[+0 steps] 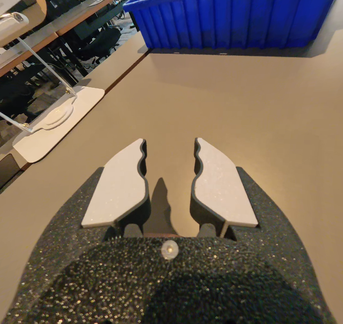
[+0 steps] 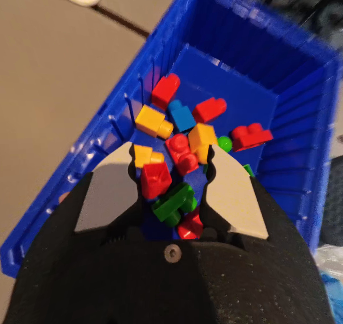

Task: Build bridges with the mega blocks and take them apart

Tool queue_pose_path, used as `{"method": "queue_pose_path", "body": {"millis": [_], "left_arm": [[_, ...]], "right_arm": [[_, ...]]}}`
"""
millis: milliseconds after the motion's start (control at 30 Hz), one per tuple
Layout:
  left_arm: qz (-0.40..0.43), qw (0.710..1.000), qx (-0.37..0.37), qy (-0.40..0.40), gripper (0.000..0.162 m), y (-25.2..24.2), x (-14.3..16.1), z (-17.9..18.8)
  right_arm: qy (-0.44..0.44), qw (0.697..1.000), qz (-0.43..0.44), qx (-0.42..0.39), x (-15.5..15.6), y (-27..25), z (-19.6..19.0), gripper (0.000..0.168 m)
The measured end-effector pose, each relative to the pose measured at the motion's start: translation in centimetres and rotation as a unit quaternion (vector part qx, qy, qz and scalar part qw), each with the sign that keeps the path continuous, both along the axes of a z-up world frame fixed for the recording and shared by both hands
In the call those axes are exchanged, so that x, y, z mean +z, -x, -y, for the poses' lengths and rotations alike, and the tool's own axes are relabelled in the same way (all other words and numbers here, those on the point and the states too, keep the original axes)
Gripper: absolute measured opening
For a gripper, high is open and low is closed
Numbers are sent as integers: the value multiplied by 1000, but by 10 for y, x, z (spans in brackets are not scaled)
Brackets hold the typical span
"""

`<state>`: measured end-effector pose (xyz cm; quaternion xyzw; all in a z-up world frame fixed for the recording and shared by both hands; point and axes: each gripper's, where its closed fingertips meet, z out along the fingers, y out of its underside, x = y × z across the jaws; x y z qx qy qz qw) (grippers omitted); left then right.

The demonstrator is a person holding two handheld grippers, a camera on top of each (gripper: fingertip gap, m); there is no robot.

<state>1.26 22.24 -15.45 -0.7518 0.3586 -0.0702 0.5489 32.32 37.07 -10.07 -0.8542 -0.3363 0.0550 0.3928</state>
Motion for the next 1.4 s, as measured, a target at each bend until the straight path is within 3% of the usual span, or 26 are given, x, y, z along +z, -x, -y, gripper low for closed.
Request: {"method": "queue_pose_path", "body": {"millis": [33, 167, 267, 367, 500, 733, 867, 1033, 1133, 1267, 1400], "left_arm": [[2, 1000, 1, -2, 48, 1, 2, 0], [11, 1000, 9, -8, 48, 6, 8, -2], [20, 999, 22, -13, 48, 14, 12, -4], [36, 998, 41, -25, 49, 24, 21, -7], [77, 993, 78, -50, 48, 43, 41, -10], [118, 975, 168, -81, 45, 90, 66, -16], [61, 964, 242, -89, 47, 150, 89, -6], [52, 951, 303, -2, 55, 265, 132, 34], [15, 937, 340, 80, 59, 346, 138, 55], [-57, 898, 351, 258, 66, 419, 84, 84], [-102, 846, 301, 428, 76, 428, 17, 118]], "right_arm": [[-41, 999, -8, 7, 17, 7, 0, 75], [-156, 971, -102, 147, 87, 95, 51, 69], [-182, 935, -140, 269, 97, 180, 109, 61], [-171, 915, -158, 330, 70, 251, 148, 61], [-147, 923, -149, 322, 11, 302, 160, 55], [-36, 927, -220, 300, -25, 312, 153, 26], [-10, 936, -199, 292, -50, 306, 144, 20], [8, 941, -167, 295, -67, 310, 143, 27], [12, 943, -141, 302, -74, 312, 146, 29], [5, 944, -113, 311, -79, 314, 149, 31], [3, 945, -96, 313, -82, 315, 150, 32]]}}
